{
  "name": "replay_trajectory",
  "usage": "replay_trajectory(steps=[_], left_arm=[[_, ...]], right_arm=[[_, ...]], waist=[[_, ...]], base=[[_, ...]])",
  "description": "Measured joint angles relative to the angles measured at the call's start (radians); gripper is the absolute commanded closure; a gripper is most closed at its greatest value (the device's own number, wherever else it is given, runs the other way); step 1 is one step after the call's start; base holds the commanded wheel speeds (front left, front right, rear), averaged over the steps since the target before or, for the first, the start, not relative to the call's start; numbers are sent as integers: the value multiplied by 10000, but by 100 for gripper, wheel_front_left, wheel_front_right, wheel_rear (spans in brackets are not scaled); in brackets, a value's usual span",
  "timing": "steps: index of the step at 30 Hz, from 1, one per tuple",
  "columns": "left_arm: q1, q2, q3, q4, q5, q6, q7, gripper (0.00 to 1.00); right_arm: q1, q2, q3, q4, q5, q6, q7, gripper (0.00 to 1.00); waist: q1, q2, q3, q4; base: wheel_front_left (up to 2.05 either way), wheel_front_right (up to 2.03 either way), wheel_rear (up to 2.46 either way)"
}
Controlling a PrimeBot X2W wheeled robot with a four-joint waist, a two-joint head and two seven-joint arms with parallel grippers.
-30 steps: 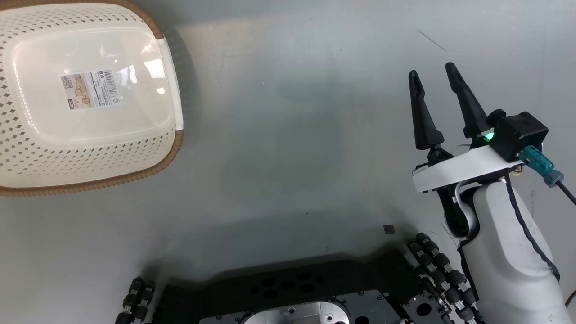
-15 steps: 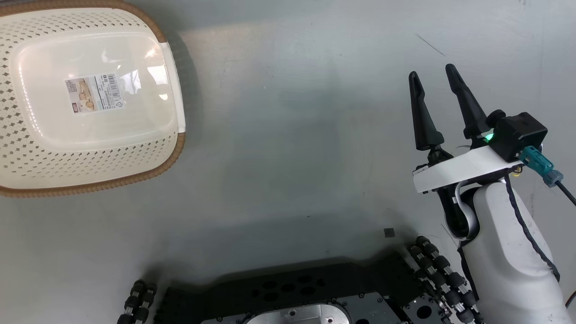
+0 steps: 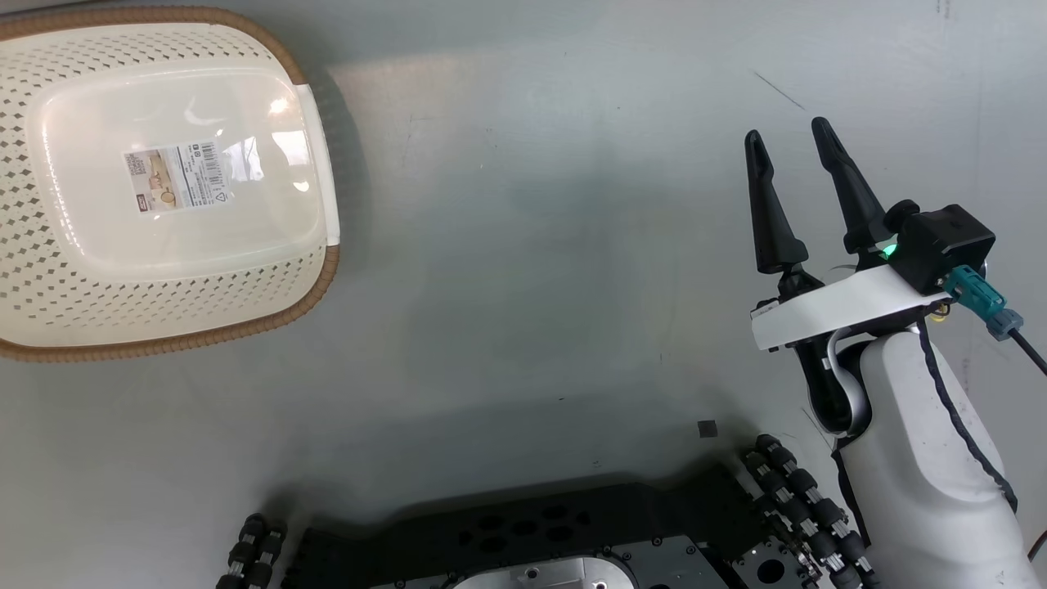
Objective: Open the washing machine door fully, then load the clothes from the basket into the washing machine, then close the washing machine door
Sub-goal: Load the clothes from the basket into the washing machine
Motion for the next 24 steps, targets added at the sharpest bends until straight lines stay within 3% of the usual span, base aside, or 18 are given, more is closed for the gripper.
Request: replay_trajectory(steps=[24], left_arm=[[337,-408,-81,1131,-414,0,-211,0]], right_arm=[[-51,0,-336,107,-17,-2,0,0]], waist=[[0,0,-740,359]], base=[[0,0,0]])
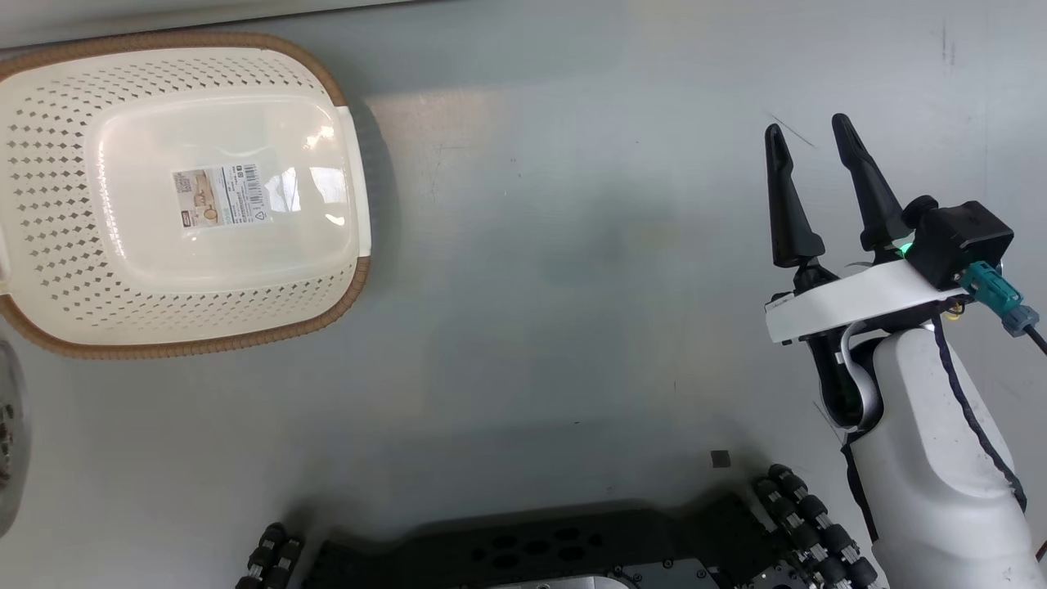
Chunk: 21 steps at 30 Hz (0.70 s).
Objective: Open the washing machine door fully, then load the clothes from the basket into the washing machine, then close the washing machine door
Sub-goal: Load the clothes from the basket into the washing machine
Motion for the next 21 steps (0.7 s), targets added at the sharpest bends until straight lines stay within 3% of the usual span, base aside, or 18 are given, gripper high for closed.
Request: replay_trajectory(steps=[21], left_arm=[[1919,-324,-6,234,-245,0,-201,0]], right_arm=[[-156,-8,-121,355,-96,4,0,0]], waist=[[0,0,-1326,377]], base=[[0,0,0]])
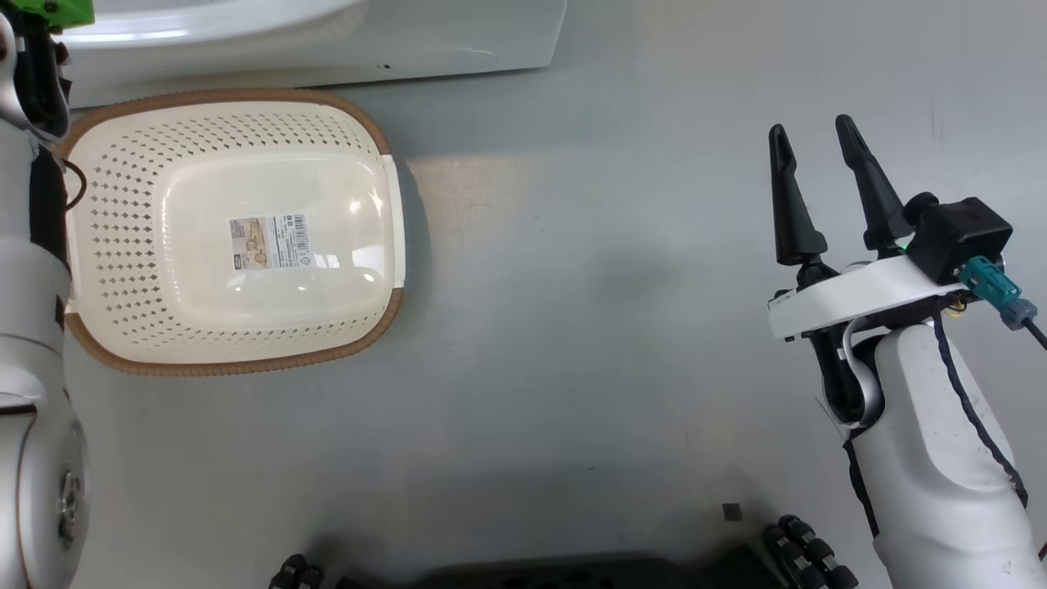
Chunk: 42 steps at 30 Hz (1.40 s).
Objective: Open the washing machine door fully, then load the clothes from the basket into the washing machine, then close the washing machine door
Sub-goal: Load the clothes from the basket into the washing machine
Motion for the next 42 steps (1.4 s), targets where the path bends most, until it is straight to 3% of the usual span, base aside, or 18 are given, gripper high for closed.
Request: replay_trajectory(steps=[28,42], left_arm=[[3979,-201,1024,-2732,148,0,-2,0],[5762,-750,1300,-4010,370,-2,-2,0]], right_arm=[[666,-2,263,771,-2,33,0,0],[1099,2,230,857,2,98,0,0]], waist=[[0,0,-2483,327],[0,0,-3367,475]], base=[[0,0,0],[0,0,0]])
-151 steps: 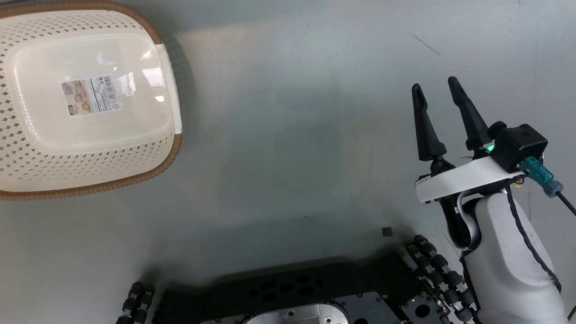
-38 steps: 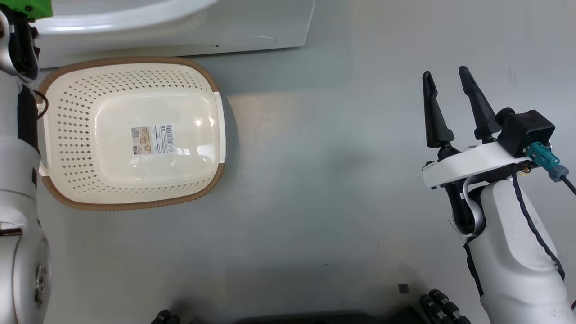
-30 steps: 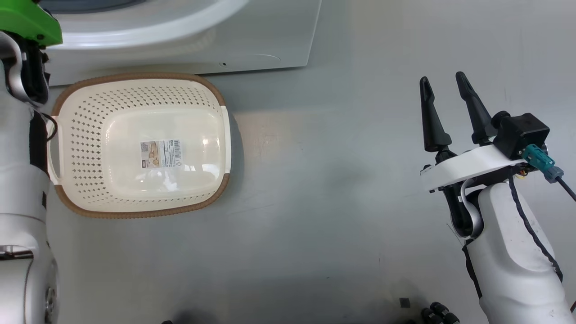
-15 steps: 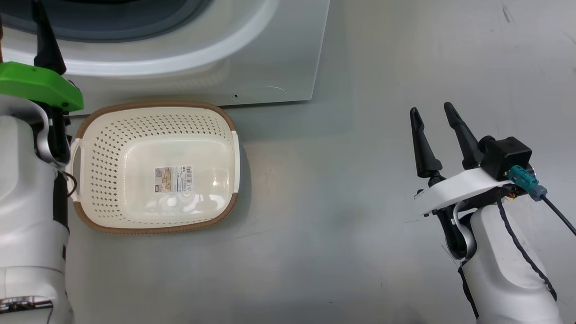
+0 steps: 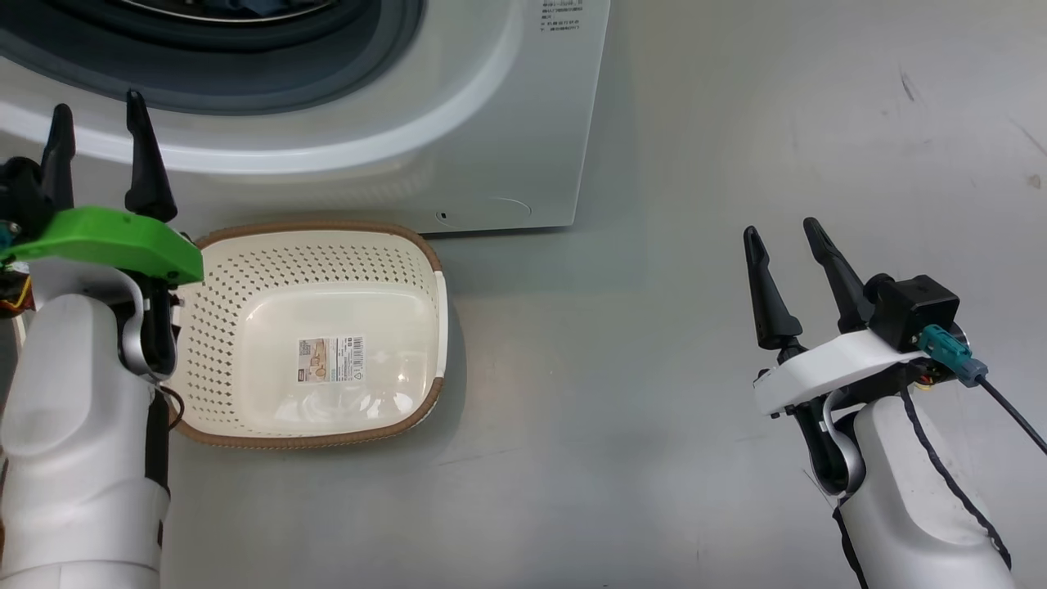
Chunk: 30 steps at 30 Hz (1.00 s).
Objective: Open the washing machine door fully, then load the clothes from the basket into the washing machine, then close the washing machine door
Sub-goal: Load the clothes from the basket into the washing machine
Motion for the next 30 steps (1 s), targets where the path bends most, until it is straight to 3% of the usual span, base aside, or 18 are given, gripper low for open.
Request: replay_trajectory(steps=[11,30], left_arm=[[1845,-52,347,-1112,424,0,2,0],[4281,-663,380,-2591,1032,2,2,0]], right_arm=[[412,0,-84,59,-4,2,0,0],[1280,-107,-550,84,2,2,0,0]], waist=[[0,0,-795,111],[0,0,-1889,354]], base=[[0,0,0],[0,0,0]])
